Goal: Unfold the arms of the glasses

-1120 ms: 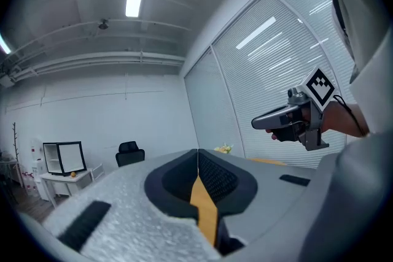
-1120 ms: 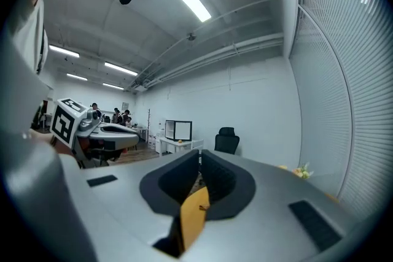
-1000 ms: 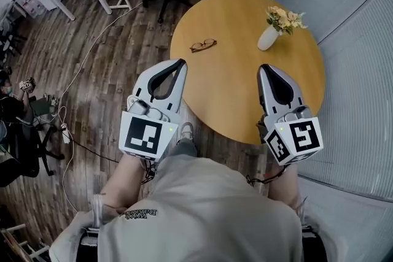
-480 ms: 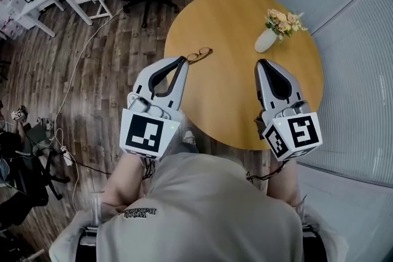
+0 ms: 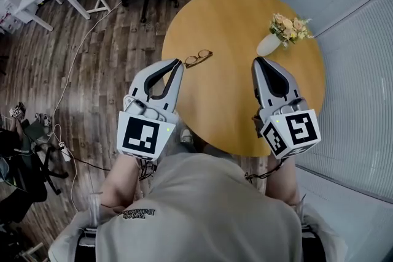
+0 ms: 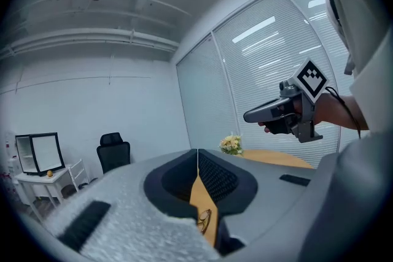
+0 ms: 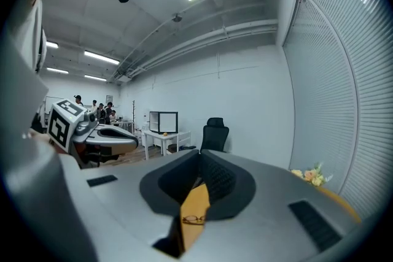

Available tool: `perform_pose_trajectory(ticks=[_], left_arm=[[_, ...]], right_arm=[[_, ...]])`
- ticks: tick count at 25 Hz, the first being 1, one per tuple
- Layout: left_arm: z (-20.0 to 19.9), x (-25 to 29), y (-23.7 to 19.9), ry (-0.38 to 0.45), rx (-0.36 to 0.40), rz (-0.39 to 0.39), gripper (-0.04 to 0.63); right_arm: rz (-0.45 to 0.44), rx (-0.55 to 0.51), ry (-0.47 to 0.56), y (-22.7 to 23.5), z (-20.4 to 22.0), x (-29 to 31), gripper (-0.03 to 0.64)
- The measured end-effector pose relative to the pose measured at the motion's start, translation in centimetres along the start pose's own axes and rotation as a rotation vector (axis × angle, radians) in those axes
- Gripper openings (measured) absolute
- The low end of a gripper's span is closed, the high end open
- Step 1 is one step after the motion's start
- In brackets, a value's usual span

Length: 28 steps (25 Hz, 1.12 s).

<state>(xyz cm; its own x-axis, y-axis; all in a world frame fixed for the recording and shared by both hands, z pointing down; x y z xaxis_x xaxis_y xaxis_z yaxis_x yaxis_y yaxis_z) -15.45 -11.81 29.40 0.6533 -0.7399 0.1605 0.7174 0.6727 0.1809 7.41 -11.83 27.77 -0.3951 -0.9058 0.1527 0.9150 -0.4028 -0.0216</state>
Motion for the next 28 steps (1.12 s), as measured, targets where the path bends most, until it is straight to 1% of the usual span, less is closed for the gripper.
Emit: perform_pose_trajectory(ticks=[2,4,9,14,16,20,22,24,25,26,27,28], left_arm=[[0.1,0.2,0.0,-0.01,-0.002,-0.005,0.023],[0.4,0.5,-0.3,-0.03,0.012,-0.021,0.023],[1.4,1.9,-0.5,-0.08,0.04,-0.05,0.023],[2.2,3.4,-0.5,-0.12,0.094,-0.055,0.023],[2.7,4.5,-0.1,-0.147,0.12,-0.045,0.023],[4.0,6.4,0.3,-0.237,0.187,-0.021,0.025],[4.5,7.5,0.3,-0.259,0.212,-0.014,0.025],[5.1,8.6,0.2,-0.265,0.215,-0.008,0.025],[5.5,9.1,0.0,-0.269,0.215,-0.007,0.038],[6.0,9.6,-0.1,-0.278,0.216,-0.004,0.093],[6.6,10.1,-0.3,-0.29,0.216,0.001,0.13],[7.3,10.7,-0.4,-0.302,0.211,0.006,0.13]], right_arm=[[-0.005,0.007,0.001,0.5,0.1,0.5,0.034],[-0.018,0.01,-0.004,0.9,0.3,1.0,0.034],[-0.055,-0.032,-0.002,2.0,0.5,1.6,0.034],[-0.06,-0.021,-0.021,3.2,1.7,2.6,0.034],[-0.076,-0.021,-0.029,3.7,2.4,3.0,0.034],[-0.107,-0.002,-0.03,3.9,3.3,4.0,0.034],[-0.111,0.012,-0.039,4.2,3.9,4.7,0.034],[-0.114,0.008,-0.054,4.3,4.7,5.4,0.034],[-0.116,-0.007,-0.065,4.3,5.1,5.9,0.034],[-0.118,-0.023,-0.076,4.3,5.6,6.5,0.034],[-0.123,-0.032,-0.087,4.3,6.2,7.1,0.034],[-0.128,-0.034,-0.097,4.4,6.9,7.8,0.034]])
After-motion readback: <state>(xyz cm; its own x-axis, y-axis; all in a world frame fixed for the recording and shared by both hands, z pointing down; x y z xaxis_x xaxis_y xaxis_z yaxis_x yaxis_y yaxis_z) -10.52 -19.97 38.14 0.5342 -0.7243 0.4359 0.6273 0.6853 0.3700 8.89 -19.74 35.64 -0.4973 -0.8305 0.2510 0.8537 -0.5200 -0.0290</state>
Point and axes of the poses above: the fingertips, and each gripper's own axes: x forward along the fingers, y to its right, z out of its underside, the point moved 7 cm from there along -x, backward along the fingers, and after that the axes turned 5 degrees about z, right-handed, at the moved point
